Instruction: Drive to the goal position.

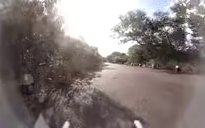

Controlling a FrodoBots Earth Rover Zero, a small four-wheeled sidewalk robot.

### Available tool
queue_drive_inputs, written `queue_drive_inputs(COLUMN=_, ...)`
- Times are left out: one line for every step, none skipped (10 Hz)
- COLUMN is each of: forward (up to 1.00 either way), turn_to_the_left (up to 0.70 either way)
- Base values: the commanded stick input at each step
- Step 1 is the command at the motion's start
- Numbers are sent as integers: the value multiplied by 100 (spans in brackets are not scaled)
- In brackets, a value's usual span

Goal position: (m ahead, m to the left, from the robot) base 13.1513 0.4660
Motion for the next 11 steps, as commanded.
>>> queue_drive_inputs(forward=50, turn_to_the_left=0)
queue_drive_inputs(forward=50, turn_to_the_left=0)
queue_drive_inputs(forward=50, turn_to_the_left=0)
queue_drive_inputs(forward=50, turn_to_the_left=0)
queue_drive_inputs(forward=50, turn_to_the_left=-22)
queue_drive_inputs(forward=50, turn_to_the_left=-25)
queue_drive_inputs(forward=50, turn_to_the_left=-25)
queue_drive_inputs(forward=50, turn_to_the_left=-25)
queue_drive_inputs(forward=50, turn_to_the_left=-21)
queue_drive_inputs(forward=50, turn_to_the_left=-11)
queue_drive_inputs(forward=50, turn_to_the_left=-1)
